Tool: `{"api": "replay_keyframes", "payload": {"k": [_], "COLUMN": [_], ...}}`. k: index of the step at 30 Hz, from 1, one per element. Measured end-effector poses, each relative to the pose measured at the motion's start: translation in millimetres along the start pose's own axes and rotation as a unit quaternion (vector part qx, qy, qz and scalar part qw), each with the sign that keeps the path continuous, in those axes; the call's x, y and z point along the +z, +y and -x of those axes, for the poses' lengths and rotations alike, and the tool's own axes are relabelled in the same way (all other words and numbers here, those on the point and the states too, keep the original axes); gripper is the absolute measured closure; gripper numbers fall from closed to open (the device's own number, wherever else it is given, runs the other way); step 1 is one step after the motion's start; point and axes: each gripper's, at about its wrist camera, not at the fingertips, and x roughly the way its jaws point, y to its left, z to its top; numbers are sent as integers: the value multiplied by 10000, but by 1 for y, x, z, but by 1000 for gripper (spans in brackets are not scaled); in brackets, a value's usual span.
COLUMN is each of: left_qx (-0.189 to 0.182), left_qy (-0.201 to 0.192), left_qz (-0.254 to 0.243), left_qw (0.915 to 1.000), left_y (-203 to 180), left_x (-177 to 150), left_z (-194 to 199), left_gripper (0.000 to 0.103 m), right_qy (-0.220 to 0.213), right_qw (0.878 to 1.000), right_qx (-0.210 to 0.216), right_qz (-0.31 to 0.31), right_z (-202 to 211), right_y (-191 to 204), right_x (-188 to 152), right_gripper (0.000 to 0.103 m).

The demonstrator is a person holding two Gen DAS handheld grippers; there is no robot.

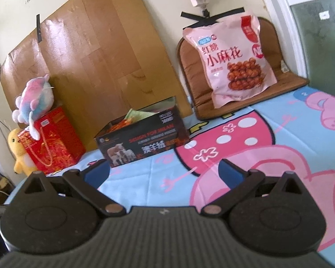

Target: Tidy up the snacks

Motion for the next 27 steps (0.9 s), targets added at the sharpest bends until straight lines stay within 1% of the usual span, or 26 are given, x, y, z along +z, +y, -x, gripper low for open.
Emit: {"api": "replay_keyframes", "payload": {"k": [3, 5, 13, 27], "left_qx": [-17, -3, 130, 35], "left_qy": [23, 25, 0, 11], "left_qz": [-55, -73, -180, -92], "left_qw": [10000, 10000, 9998, 10000], "left_y": [-4, -6, -12, -11], "left_x": [1, 1, 2, 1], "left_z": [-3, -4, -3, 6], "left_gripper": [0, 0, 0, 0], "right_qy": [-135, -154, -173, -166], "right_qw": [9997, 9995, 9995, 9997], "right_qx": [-193, -249, -252, -183], "right_qz": [115, 104, -6, -31], "right_z": [-1, -2, -2, 2], "right_y": [-1, -3, -7, -6], "right_x": [-4, -4, -2, -3], "right_gripper": [0, 0, 0, 0]}}
